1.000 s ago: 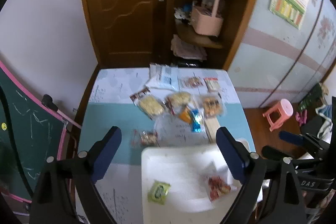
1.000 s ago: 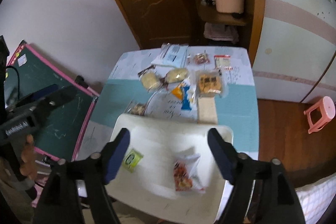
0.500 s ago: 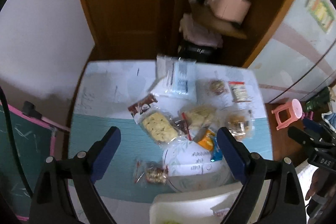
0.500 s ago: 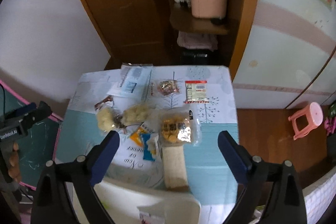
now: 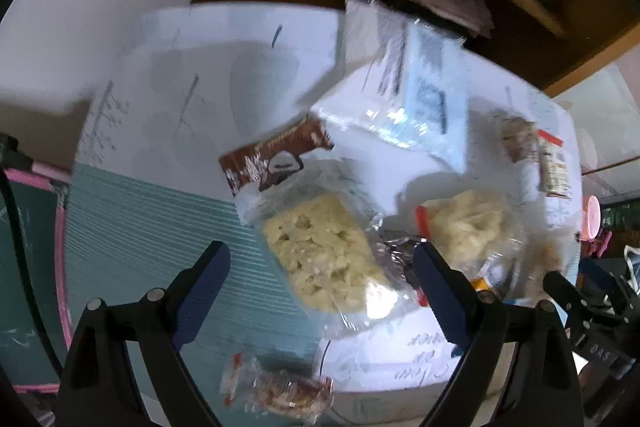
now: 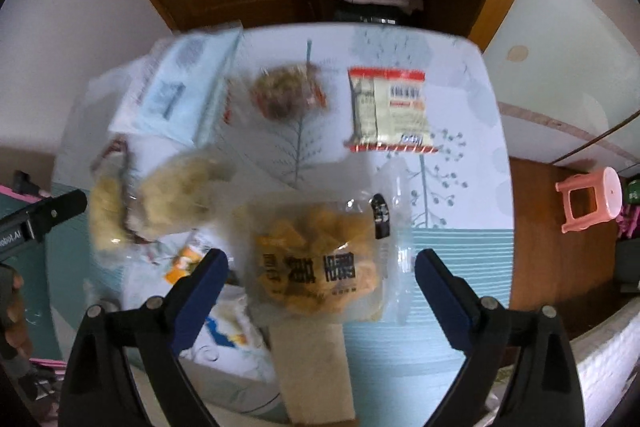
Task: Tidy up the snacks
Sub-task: 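Grasp the clear bread bag with the left gripper while the right grasps the pastry bag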
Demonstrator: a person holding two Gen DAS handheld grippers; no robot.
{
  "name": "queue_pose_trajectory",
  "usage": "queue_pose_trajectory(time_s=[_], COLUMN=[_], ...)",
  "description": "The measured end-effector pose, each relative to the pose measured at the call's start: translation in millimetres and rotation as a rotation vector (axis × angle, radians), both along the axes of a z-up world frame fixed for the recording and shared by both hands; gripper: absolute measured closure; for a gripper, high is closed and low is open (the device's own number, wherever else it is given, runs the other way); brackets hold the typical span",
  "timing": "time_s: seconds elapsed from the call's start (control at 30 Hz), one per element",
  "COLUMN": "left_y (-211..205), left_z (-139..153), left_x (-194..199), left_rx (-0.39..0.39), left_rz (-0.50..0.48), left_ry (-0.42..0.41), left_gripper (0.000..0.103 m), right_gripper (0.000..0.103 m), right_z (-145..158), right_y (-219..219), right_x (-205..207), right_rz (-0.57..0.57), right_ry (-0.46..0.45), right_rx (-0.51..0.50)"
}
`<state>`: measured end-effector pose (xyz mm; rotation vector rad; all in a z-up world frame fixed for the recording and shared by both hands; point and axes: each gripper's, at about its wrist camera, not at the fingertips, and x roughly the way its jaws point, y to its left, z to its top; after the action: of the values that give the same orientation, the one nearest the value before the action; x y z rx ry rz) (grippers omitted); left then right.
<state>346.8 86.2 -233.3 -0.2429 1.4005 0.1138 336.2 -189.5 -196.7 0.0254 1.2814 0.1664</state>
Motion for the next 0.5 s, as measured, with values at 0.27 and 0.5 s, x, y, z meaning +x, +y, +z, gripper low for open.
queue_pose_trajectory(time_s=[0.27,0.5], left_y=[0,0], left_z=[-36,-42], left_x=[4,-2], left_rx=[-0.011,-0.078], left_rz=[0.042,0.070], left_ry=[0.067,0.054], left_gripper=[0.011,0.023], right_gripper=[0.006,0.006], right_z=[-16,-19], right_y=[11,11], right_x=[4,9], right_rz=[0.003,-0.023], right_ry=[0.019,0.035], right_rx=[-0.032,-0.024])
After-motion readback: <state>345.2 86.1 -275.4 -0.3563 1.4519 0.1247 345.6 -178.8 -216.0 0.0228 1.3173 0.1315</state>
